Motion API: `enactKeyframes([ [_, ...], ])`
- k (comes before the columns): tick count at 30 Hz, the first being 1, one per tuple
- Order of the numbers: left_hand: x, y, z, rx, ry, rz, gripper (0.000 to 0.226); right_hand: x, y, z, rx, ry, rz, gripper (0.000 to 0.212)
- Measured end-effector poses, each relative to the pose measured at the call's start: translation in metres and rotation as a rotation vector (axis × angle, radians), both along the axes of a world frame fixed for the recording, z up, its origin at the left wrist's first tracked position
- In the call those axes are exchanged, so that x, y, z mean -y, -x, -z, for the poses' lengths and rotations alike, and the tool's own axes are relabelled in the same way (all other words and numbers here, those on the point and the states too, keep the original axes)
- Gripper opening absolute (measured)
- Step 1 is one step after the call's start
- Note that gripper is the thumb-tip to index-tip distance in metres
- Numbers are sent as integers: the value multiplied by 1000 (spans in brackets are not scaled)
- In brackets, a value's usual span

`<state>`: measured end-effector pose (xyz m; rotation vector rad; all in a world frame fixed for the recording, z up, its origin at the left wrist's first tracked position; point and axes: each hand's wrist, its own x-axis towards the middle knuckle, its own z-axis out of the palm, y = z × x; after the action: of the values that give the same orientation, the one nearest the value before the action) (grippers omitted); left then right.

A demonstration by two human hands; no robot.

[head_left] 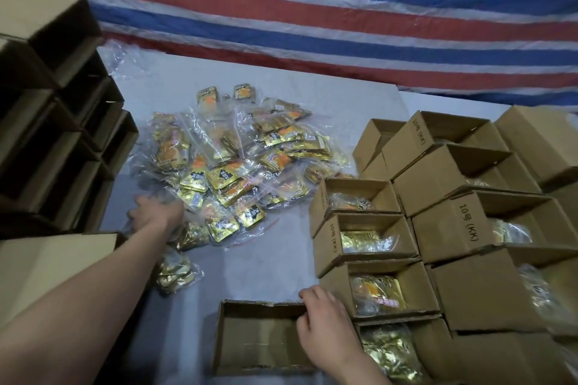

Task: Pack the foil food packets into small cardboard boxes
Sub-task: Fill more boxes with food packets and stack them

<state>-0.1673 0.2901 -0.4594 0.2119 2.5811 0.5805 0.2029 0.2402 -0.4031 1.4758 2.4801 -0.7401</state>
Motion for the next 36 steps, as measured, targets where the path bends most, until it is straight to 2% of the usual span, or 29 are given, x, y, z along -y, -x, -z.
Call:
enactKeyframes([
  [5,16,-12,-33,59,-182,-56,80,1,2,-1,49,-10,0,42],
  [8,28,-33,-59,95,-273,-55,83,0,7,-7,29,-1,43,51],
  [10,35,-51,-80,112,-395,-64,80,-3,14,-13,-36,-18,86,53],
  [12,42,-75,-103,142,-542,-43,73,-8,27,-25,-224,27,219,47],
  [15,54,-116,-136,234,-754,37,66,-21,56,-63,-696,342,552,27],
  [16,57,-131,-146,268,-814,66,63,-26,64,-76,-840,485,650,30],
  [17,59,-145,-155,302,-862,96,60,-31,69,-86,-941,628,708,40],
  [19,65,-172,-172,380,-930,152,56,-41,73,-104,-1078,874,696,64],
  [21,70,-194,-185,462,-993,208,45,-47,72,-114,-1156,1027,609,70],
  [24,78,-221,-193,488,-1022,374,34,-47,68,-124,-1316,1138,595,63],
  [28,88,-237,-193,201,-963,668,48,-42,59,-124,-1396,1172,658,49],
  [32,93,-230,-178,-17,-810,884,53,-41,48,-121,-1390,1100,706,42],
  [34,95,-220,-177,57,-763,943,47,-41,42,-121,-1331,1038,707,39],
  [36,99,-206,-173,187,-800,922,40,-40,34,-119,-1324,982,662,40],
])
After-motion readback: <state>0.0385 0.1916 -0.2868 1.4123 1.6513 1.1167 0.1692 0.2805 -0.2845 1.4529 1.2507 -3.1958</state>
